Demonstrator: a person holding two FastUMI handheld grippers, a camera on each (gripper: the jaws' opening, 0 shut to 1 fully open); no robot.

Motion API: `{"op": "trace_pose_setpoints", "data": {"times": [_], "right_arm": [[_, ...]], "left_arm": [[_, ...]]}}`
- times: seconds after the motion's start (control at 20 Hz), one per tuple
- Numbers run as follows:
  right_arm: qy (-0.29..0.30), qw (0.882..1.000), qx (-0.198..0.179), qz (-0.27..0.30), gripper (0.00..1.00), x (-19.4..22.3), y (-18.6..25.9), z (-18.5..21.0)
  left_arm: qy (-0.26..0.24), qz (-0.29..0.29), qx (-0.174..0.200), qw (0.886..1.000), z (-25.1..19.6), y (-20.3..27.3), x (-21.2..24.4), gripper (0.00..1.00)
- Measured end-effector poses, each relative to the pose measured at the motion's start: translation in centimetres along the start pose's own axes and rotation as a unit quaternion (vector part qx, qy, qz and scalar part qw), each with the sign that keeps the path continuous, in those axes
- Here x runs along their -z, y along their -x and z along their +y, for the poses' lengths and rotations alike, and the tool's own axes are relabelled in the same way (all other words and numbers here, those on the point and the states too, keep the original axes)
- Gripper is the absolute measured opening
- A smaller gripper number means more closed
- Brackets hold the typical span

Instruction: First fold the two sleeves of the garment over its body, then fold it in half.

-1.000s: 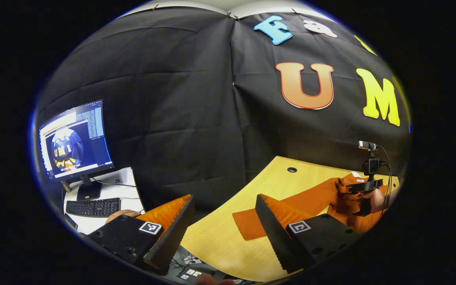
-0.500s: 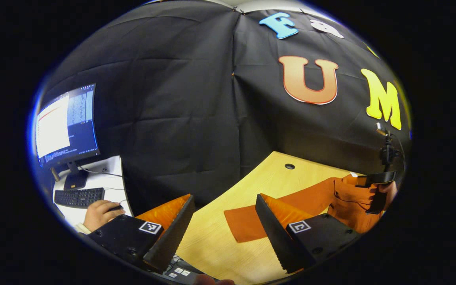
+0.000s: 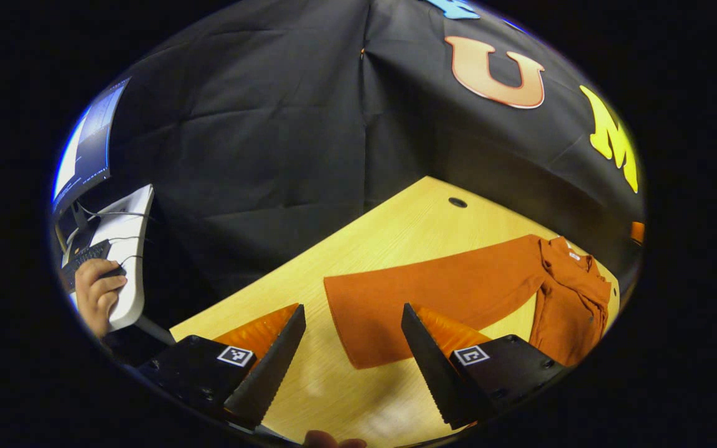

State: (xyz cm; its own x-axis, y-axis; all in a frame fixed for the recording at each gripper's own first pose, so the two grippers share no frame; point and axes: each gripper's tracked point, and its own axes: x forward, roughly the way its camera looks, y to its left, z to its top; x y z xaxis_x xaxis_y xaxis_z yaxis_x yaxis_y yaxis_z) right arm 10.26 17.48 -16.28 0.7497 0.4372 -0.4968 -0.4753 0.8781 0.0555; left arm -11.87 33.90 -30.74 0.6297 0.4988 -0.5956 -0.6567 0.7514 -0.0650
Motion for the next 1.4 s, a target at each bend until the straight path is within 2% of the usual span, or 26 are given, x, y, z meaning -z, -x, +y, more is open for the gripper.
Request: {"op": "trace_pose_setpoints", "data": {"times": [0.2,0.35,0.4,0.55,0.75,0.9,1.05,1.1,1.2,1.4], "right_arm": [[-0.013,0.999,0.042,-0.007,0.79,0.5,5.2,-4.7],[-0.028,0.996,0.082,-0.012,0.77,0.7,7.8,-8.4],[-0.034,0.995,0.093,-0.013,0.79,0.8,8.5,-9.5],[-0.054,0.992,0.117,-0.015,0.79,1.0,9.6,-11.7],[-0.051,0.991,0.121,-0.021,0.79,0.7,10.6,-12.4],[-0.028,0.993,0.112,-0.028,0.79,0.1,11.3,-11.7],[-0.016,0.994,0.099,-0.038,0.79,-0.2,12.1,-10.7],[-0.011,0.995,0.095,-0.036,0.79,-0.2,12.3,-10.5],[0.001,0.996,0.088,-0.031,0.79,-0.1,12.4,-10.2],[-0.008,0.996,0.083,-0.032,0.79,-0.9,12.7,-10.2]], "left_arm": [[0.007,0.035,-0.016,0.999,0.1,-2.4,2.0,1.00],[-0.011,0.026,-0.039,0.999,0.3,-2.5,2.0,1.00],[-0.016,0.024,-0.047,0.998,0.2,-2.7,2.0,1.00],[-0.005,0.025,-0.064,0.998,0.2,-2.9,2.4,0.98],[-0.001,0.016,-0.054,0.998,-1.6,-3.2,2.2,0.78],[0.018,0.005,-0.044,0.999,-2.5,-3.1,1.8,0.34],[0.057,0.006,-0.021,0.998,-2.5,-3.2,1.4,0.22],[0.074,0.010,-0.011,0.997,-2.6,-3.4,1.5,0.14],[0.111,0.026,0.001,0.994,-2.5,-3.4,1.2,0.07],[0.131,0.021,0.014,0.991,-2.4,-3.7,-0.5,0.04]]}}
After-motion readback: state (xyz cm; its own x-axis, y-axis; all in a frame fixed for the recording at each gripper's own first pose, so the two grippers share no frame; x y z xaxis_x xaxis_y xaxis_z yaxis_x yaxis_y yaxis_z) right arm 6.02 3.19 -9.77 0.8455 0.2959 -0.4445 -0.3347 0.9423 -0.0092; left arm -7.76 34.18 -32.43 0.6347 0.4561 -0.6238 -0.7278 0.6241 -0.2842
